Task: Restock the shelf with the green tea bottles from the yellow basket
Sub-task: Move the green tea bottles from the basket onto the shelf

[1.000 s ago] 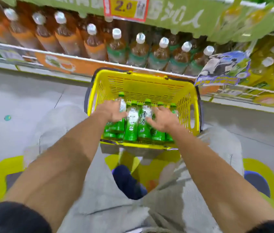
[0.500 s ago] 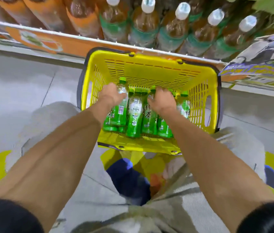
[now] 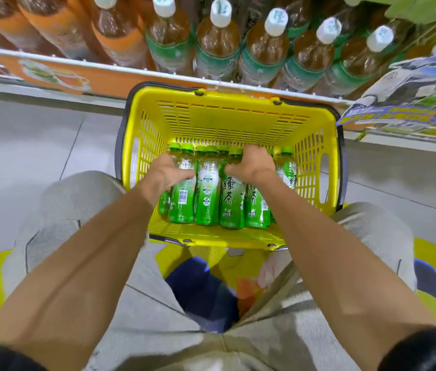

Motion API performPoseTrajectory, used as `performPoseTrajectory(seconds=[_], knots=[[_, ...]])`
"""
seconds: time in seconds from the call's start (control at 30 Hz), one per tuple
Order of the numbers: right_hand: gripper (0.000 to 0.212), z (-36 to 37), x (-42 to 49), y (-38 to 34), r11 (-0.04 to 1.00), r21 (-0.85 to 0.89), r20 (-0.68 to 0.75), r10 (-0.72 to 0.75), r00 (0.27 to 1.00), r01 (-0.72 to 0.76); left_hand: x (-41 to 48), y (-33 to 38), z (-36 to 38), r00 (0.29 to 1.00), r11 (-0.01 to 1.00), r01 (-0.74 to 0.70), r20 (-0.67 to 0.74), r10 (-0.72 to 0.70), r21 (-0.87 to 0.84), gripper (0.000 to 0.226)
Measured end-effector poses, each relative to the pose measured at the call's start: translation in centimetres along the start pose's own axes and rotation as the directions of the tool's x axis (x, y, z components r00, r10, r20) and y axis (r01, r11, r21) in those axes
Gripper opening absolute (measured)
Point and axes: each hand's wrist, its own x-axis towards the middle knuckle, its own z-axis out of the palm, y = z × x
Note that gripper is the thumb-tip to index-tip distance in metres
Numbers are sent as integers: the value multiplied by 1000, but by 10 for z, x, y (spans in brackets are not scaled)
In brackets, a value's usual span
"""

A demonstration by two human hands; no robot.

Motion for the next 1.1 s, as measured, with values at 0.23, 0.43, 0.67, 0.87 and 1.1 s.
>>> performPoseTrajectory(seconds=[0.23, 0.43, 0.67, 0.87, 1.1], knots=[[71, 3, -17, 13, 957, 289, 45, -50, 998, 34, -8, 0, 9, 998, 993, -31, -52, 25, -111, 52], [75, 12, -31, 22, 845, 534, 84, -73, 994, 17, -17, -9, -3, 995, 980, -95, -25, 92, -173, 71], [72, 8, -58, 27, 683, 711, -65, -171, 983, 167, -53, -2, -13, 963, 901, -239, 33, 268, -363, 75], [67, -19, -82, 26, 511, 827, -183, -153, 971, 236, -76, 13, -23, 951, 787, -270, -25, 309, -555, 76], [63, -59, -112, 12, 477, 808, -302, -170, 938, 347, -112, 39, -36, 914, 717, -387, -138, 381, -581, 108]])
